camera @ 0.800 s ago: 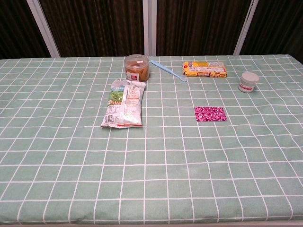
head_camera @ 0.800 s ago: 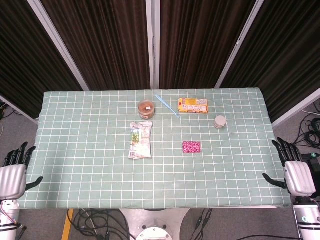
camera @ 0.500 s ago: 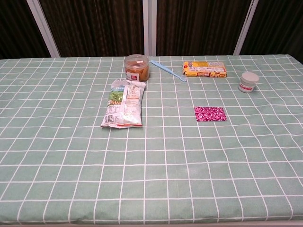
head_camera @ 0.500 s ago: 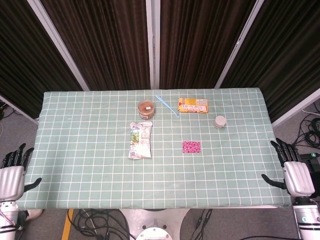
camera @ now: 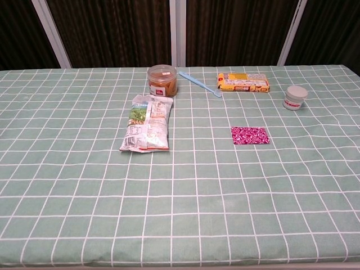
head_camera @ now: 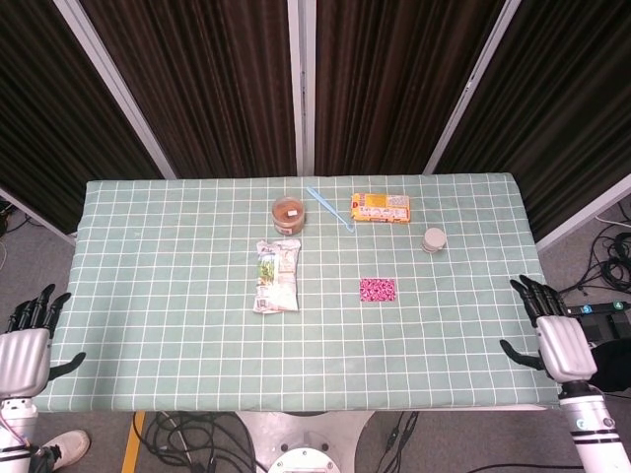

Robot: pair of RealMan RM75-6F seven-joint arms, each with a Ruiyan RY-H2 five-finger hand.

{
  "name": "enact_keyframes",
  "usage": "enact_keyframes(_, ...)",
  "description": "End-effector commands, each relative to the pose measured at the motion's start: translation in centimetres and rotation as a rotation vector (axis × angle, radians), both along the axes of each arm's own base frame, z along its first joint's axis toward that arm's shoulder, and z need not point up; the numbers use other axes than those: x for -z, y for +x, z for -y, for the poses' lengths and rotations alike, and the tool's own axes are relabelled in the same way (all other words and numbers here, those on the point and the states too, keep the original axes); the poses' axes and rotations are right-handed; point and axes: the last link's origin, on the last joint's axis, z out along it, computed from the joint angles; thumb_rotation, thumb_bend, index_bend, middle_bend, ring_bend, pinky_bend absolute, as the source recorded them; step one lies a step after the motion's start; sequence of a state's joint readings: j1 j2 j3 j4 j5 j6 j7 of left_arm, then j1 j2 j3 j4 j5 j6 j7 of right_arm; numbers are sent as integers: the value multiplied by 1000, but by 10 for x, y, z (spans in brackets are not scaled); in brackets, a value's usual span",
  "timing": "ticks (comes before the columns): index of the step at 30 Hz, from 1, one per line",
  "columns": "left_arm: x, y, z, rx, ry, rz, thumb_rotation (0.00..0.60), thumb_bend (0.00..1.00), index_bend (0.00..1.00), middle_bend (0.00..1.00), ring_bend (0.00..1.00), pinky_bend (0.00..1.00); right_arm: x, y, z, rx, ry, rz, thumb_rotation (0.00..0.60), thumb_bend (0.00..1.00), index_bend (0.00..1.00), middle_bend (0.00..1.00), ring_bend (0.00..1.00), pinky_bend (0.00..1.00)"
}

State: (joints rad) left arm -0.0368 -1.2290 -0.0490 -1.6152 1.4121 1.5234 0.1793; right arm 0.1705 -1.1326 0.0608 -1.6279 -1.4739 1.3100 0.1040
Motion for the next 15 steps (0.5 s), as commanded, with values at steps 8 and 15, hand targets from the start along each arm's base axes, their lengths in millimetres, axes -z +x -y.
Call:
enact_keyframes(8,0,-3,4,-14,0,4,600,90,190,146,141,145,65,41,64,-33,219,8,37,426,144,0,0,0)
enact_keyframes(15,1,-4,5,-19,-4,7,600,90,190,146,141,145,103,58,91,-55,293,-63,0,485,245,0,0,0)
